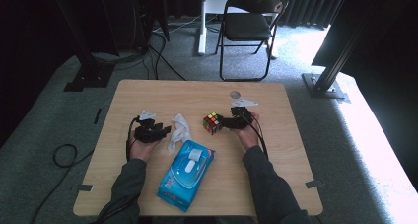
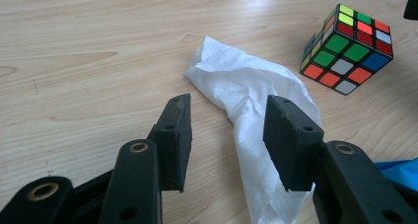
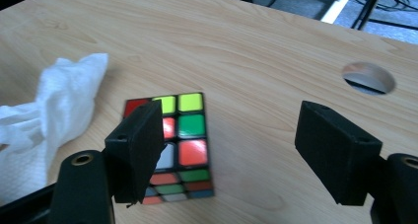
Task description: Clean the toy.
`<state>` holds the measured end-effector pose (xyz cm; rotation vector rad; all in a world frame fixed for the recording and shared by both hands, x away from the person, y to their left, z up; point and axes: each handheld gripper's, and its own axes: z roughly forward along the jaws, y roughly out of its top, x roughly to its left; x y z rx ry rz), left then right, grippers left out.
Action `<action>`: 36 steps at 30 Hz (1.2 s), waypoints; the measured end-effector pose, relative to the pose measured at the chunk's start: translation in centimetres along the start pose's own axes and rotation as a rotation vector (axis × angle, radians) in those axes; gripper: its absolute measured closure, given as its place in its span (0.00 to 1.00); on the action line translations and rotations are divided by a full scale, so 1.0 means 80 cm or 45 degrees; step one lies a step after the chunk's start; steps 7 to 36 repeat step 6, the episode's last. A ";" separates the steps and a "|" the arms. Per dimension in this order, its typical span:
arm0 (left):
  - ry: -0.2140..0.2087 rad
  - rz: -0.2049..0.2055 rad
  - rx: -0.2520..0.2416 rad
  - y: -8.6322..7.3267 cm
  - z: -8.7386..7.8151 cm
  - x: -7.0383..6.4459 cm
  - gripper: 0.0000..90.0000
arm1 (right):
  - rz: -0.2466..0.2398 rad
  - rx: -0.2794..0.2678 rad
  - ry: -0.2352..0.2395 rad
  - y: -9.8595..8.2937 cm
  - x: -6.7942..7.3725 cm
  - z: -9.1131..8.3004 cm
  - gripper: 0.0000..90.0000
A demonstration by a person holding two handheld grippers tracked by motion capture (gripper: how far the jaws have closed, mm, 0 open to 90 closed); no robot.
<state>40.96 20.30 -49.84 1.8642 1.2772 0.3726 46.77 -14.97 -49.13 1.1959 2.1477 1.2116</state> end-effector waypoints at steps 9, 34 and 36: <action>0.002 0.000 -0.011 0.000 -0.003 0.001 0.60 | 0.033 -0.004 -0.034 -0.005 -0.013 -0.006 0.30; 0.002 0.000 -0.011 0.000 -0.003 0.001 0.60 | 0.033 -0.004 -0.034 -0.005 -0.013 -0.006 0.30; 0.002 0.000 -0.011 0.000 -0.003 0.001 0.60 | 0.033 -0.004 -0.034 -0.005 -0.013 -0.006 0.30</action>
